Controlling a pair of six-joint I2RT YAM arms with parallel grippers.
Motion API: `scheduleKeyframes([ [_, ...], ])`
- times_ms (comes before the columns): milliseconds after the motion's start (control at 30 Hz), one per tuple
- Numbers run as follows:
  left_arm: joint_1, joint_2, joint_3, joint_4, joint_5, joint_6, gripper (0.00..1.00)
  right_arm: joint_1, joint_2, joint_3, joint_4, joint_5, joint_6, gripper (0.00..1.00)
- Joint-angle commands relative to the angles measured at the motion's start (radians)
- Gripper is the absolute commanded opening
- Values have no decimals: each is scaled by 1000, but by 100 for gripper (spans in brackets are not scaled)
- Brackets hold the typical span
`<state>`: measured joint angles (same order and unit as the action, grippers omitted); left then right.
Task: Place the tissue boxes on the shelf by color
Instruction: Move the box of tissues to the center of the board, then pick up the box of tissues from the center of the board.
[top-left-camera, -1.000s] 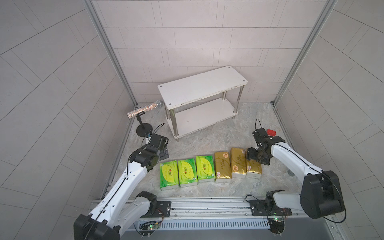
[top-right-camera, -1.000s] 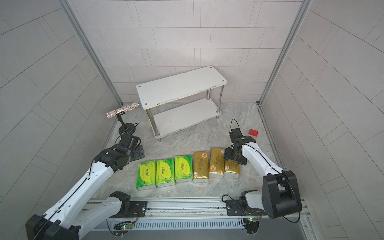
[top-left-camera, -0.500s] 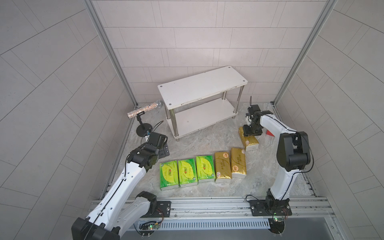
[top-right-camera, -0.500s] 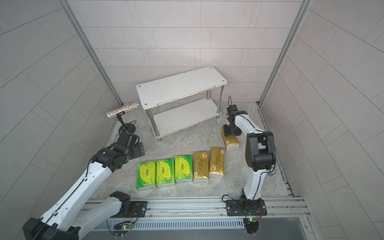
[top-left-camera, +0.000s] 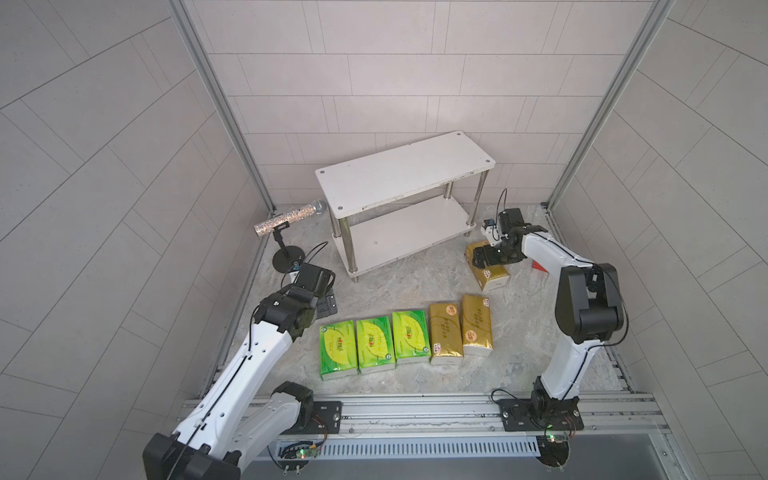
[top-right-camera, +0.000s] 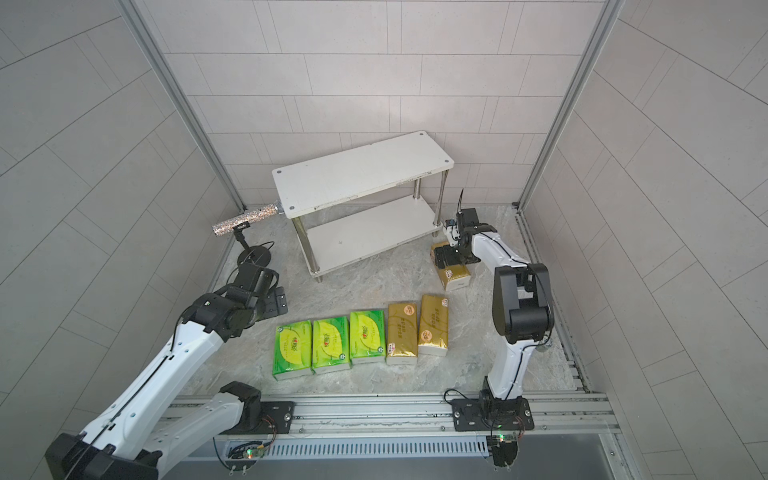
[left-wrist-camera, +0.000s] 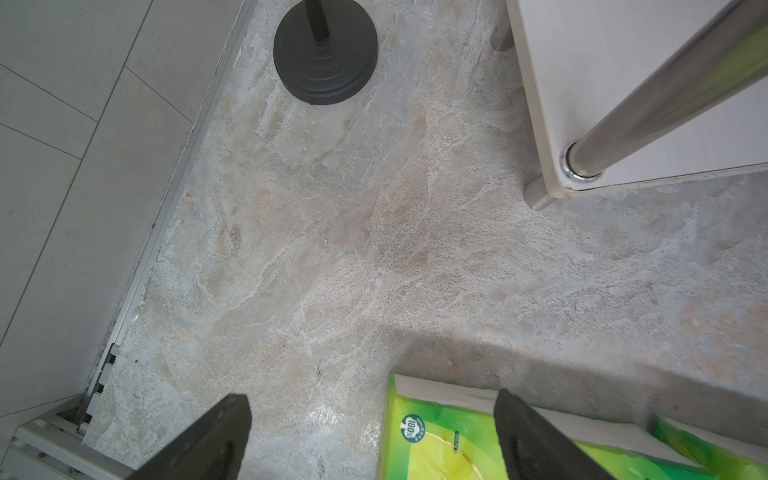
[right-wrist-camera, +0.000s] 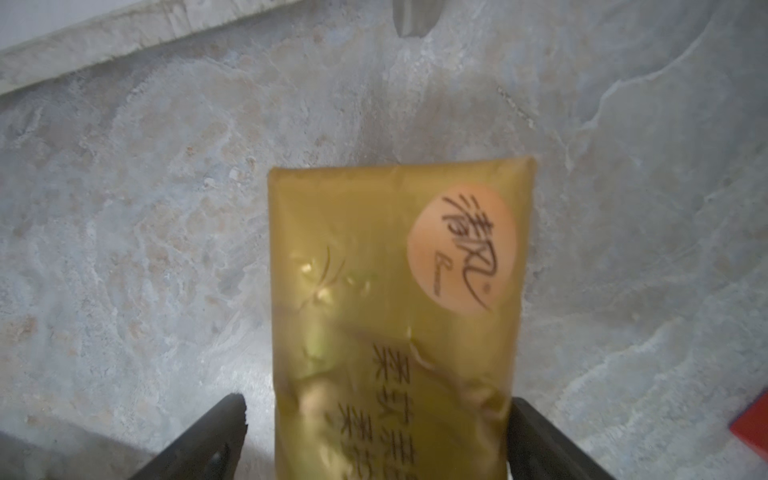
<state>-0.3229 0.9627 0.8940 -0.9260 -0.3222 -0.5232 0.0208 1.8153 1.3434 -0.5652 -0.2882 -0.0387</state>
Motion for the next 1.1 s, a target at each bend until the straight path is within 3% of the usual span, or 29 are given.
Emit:
scheduleKeyframes([
  [0,-1,8,33,-23,-33,24,100,-7,-97,-90,167,-50,-9,100],
  [533,-1,-43,-2,-33,-38,35,100,-5,-252,-464,523,-27,26,100],
  [1067,-2,-22,-1,-3,-38,39,100,-2,-212,-536,626,-53,44,100],
])
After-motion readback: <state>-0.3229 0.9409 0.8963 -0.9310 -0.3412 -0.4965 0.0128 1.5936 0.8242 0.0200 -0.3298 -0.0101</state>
